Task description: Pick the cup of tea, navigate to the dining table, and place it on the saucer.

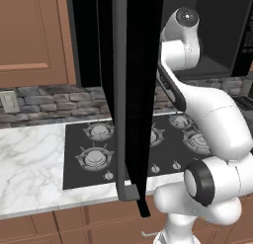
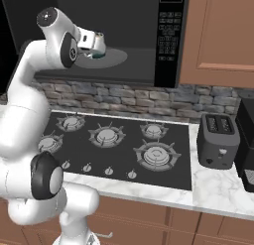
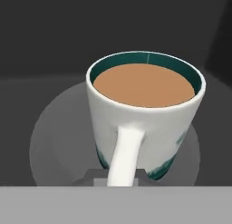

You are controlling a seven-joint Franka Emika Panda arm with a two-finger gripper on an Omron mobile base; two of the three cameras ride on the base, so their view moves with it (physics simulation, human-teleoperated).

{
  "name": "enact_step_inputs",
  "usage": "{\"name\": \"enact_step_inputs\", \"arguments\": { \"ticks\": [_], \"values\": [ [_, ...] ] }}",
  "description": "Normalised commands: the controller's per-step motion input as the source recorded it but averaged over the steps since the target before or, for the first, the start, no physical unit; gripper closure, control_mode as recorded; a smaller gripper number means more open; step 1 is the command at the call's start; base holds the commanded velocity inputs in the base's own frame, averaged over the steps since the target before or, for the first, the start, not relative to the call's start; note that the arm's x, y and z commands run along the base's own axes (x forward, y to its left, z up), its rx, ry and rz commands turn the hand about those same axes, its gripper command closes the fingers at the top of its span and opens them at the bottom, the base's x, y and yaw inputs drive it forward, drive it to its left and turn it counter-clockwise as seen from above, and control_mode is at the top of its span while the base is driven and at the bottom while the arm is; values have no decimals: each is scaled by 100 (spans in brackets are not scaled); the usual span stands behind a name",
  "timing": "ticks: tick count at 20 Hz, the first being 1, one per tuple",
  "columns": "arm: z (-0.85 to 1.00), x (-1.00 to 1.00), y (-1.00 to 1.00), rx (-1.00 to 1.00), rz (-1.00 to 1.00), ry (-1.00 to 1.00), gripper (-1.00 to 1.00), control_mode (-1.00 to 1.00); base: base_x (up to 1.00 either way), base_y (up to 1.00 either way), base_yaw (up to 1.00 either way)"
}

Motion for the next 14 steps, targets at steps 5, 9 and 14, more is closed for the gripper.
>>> {"name": "enact_step_inputs", "arguments": {
  "ticks": [5,9,14],
  "values": [
    [1,-100,0,0,3,-15,100,-100,0,0,0],
    [16,-100,0,0,5,-2,100,-100,0,0,0],
    [30,-100,-3,0,9,3,100,-100,0,0,0]
  ]
}}
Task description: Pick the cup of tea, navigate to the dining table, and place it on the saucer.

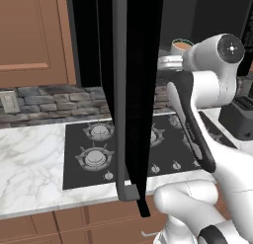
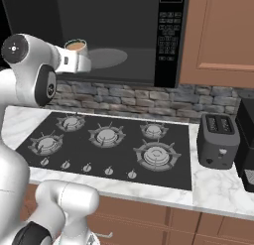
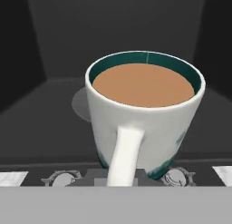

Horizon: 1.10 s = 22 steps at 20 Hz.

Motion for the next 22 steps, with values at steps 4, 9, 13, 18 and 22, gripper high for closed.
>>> {"name": "enact_step_inputs", "arguments": {
  "ticks": [4,9,13,18,22],
  "values": [
    [28,-92,-9,0,10,16,100,-100,0,0,0],
    [2,-69,-10,0,11,20,100,-100,0,0,0],
    [-16,-57,0,0,10,3,100,-100,0,0,0],
    [-26,-47,1,0,9,0,100,-100,0,0,0],
    [-24,-22,2,0,5,0,100,-100,0,0,0]
  ]
}}
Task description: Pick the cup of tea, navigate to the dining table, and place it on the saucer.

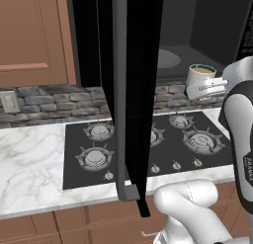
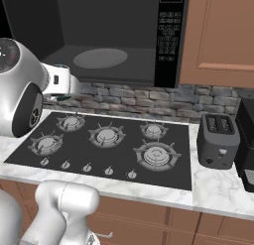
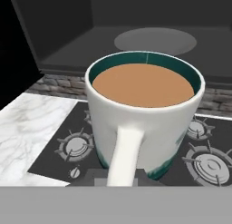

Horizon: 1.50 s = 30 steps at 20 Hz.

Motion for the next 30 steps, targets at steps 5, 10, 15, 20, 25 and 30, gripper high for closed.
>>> {"name": "enact_step_inputs", "arguments": {
  "ticks": [5,10,15,20,25,30],
  "values": [
    [-7,-8,0,0,0,0,100,-100,0,0,0],
    [0,0,0,0,0,0,100,-100,0,0,0],
    [0,0,0,0,0,0,100,-100,0,0,0],
    [0,0,0,0,0,0,100,-100,0,0,0],
    [0,0,0,0,0,0,100,100,-39,0,-3],
    [0,0,0,0,0,0,100,100,-97,-1,-13]
  ]
}}
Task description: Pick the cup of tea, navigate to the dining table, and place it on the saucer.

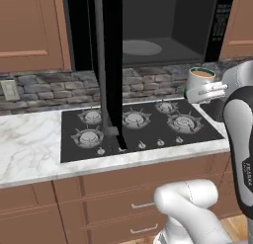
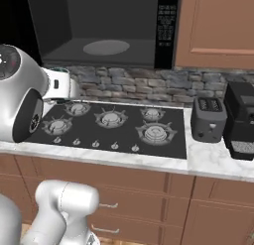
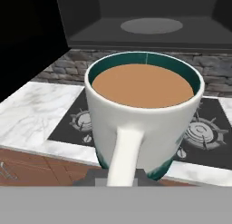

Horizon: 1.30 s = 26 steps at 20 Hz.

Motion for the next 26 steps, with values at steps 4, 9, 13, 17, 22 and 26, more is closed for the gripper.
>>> {"name": "enact_step_inputs", "arguments": {
  "ticks": [4,9,13,17,22,26],
  "values": [
    [0,0,0,0,0,0,100,100,-100,-3,-14],
    [0,0,0,0,0,0,100,100,-70,-12,-34],
    [0,0,0,0,0,0,100,100,-4,-43,-76],
    [0,0,0,0,0,0,100,100,0,-28,-87],
    [0,0,0,0,0,0,100,100,1,-5,-91],
    [0,0,0,0,0,0,100,100,1,0,-92]
  ]
}}
